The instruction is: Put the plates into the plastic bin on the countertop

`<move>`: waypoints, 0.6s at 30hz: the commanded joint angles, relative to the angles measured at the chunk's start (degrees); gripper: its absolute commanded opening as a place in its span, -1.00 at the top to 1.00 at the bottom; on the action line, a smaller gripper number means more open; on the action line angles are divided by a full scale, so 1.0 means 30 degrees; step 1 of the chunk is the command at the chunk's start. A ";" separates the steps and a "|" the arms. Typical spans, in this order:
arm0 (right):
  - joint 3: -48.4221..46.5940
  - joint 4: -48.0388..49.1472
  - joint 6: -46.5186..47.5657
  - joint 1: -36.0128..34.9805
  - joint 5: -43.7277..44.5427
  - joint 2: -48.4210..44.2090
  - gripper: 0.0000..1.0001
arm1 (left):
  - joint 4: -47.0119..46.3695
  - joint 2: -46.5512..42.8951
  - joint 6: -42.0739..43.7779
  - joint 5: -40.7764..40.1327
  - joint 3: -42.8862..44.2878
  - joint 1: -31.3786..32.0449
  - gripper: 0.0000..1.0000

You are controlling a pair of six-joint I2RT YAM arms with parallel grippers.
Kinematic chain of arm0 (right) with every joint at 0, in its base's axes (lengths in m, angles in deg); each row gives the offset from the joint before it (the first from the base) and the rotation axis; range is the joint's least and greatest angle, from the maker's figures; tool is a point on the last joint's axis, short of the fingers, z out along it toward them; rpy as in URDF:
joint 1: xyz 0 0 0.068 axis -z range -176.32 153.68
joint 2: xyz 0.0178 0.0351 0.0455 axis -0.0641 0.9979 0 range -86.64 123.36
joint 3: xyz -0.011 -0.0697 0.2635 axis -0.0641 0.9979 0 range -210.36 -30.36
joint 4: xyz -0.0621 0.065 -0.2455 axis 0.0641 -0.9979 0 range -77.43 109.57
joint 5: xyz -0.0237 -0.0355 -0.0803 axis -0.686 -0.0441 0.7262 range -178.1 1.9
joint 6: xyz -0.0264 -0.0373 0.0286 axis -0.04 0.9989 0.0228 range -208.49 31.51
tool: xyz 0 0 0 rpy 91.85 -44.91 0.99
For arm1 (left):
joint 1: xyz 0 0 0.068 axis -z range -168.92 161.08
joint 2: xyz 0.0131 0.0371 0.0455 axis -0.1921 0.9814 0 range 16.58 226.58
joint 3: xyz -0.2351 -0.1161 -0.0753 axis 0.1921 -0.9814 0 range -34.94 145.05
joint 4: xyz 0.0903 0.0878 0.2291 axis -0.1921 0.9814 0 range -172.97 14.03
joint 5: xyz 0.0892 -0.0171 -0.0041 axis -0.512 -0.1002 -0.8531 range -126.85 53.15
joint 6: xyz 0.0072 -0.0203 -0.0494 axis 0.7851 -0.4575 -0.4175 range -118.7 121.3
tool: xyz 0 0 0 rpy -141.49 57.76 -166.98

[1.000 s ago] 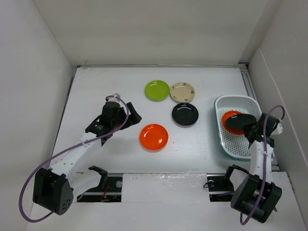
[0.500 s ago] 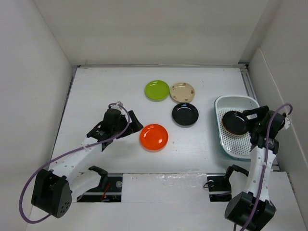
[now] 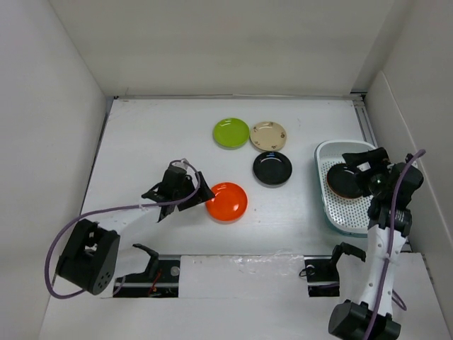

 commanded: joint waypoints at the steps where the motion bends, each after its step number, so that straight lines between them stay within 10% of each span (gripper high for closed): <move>1: -0.0185 0.1676 0.0333 -0.0563 -0.2398 0.0296 -0.98 | -0.2223 0.1723 -0.0118 0.0565 -0.0397 0.0064 -0.57; 10: 0.0196 0.3229 0.0538 -0.1122 -0.4473 0.1085 -0.96 | -0.3456 0.5036 -0.0498 0.0799 0.0245 0.0240 1.00; 18: 0.2182 0.8258 0.1417 -0.6795 -0.5655 0.1734 -0.96 | -0.1701 0.0297 0.0113 0.1087 0.1385 0.0240 1.00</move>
